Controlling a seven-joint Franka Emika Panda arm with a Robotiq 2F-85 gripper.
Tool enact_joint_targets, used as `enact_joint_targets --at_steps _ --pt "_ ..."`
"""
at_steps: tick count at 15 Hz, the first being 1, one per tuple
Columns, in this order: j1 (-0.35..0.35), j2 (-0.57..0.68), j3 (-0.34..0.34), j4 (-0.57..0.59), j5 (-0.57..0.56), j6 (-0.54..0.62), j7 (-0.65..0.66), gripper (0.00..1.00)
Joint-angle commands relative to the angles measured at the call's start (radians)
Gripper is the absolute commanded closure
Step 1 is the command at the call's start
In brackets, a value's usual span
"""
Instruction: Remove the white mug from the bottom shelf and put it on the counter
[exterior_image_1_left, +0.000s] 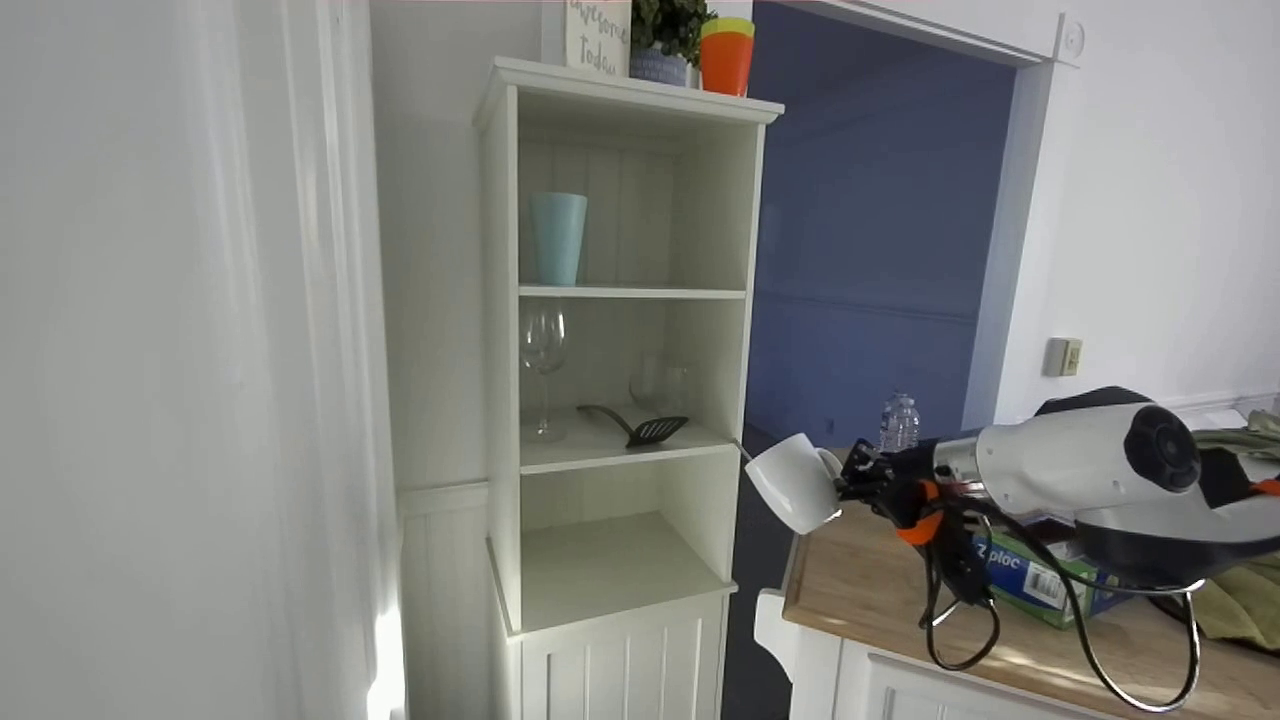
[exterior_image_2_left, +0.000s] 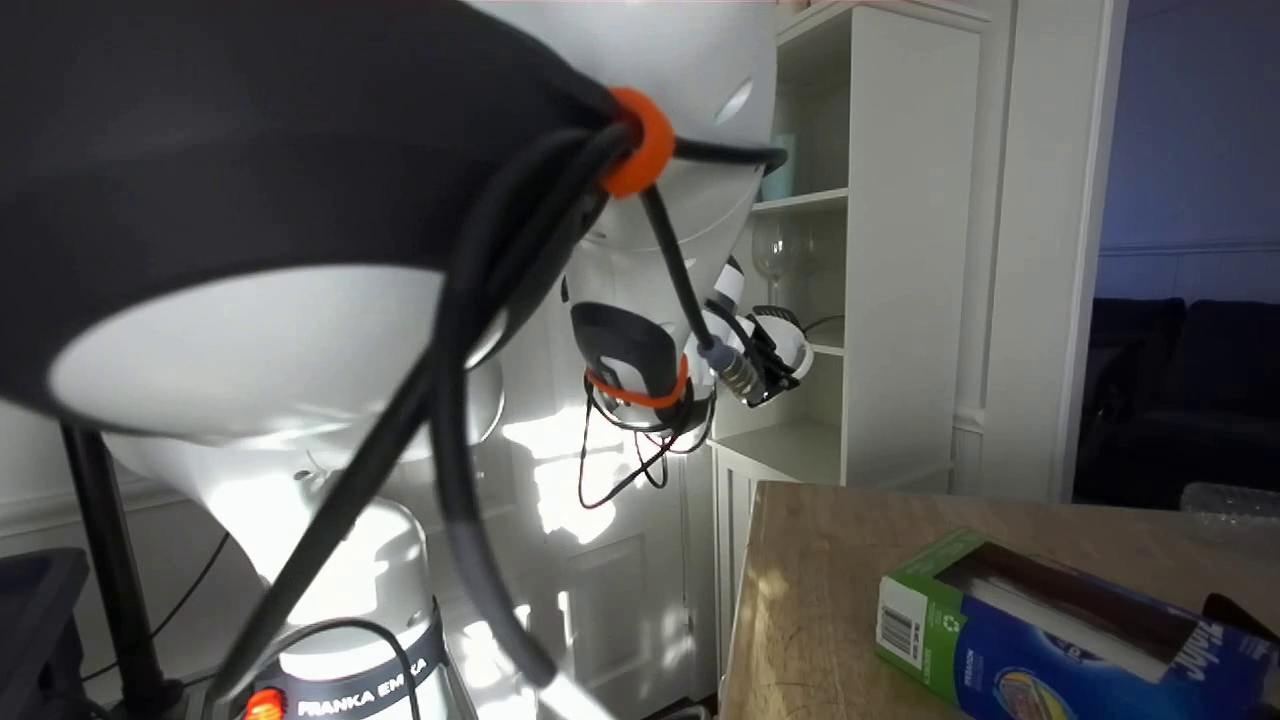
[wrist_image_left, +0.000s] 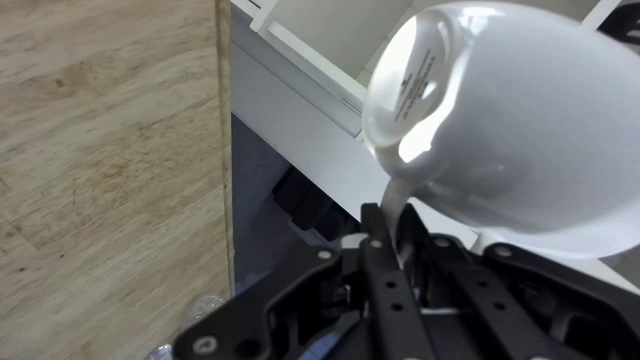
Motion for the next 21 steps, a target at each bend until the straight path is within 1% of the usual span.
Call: enact_joint_targets --at_steps 1,4,7,8,10,13,14,16,18,20,21 --pt "-0.061 0.025 0.039 0.0 -0.008 0.003 0.026 0.97" --pt "-0.079 0.014 0.06 0.001 0.032 -0.117 0.086 0.97" --pt "-0.055 -0.014 0.084 0.003 0.127 -0.309 0.128 0.97" --pt "-0.021 0.039 0.072 0.002 0.152 -0.414 0.103 0.97" --pt "0.027 0.024 0.083 0.017 0.219 -0.563 0.139 0.97" --pt "0.118 0.009 0.094 0.043 0.307 -0.782 0.199 0.97" --pt "0.139 0.103 0.093 0.046 0.293 -0.891 0.134 0.97" --pt "0.203 0.136 0.096 0.063 0.277 -1.058 0.131 0.97" --pt "0.265 0.133 0.083 0.085 0.269 -1.167 0.157 0.97" --pt "0.322 0.163 0.055 0.107 0.232 -1.267 0.157 0.97" --pt "0.347 0.166 0.028 0.121 0.203 -1.28 0.155 0.97"
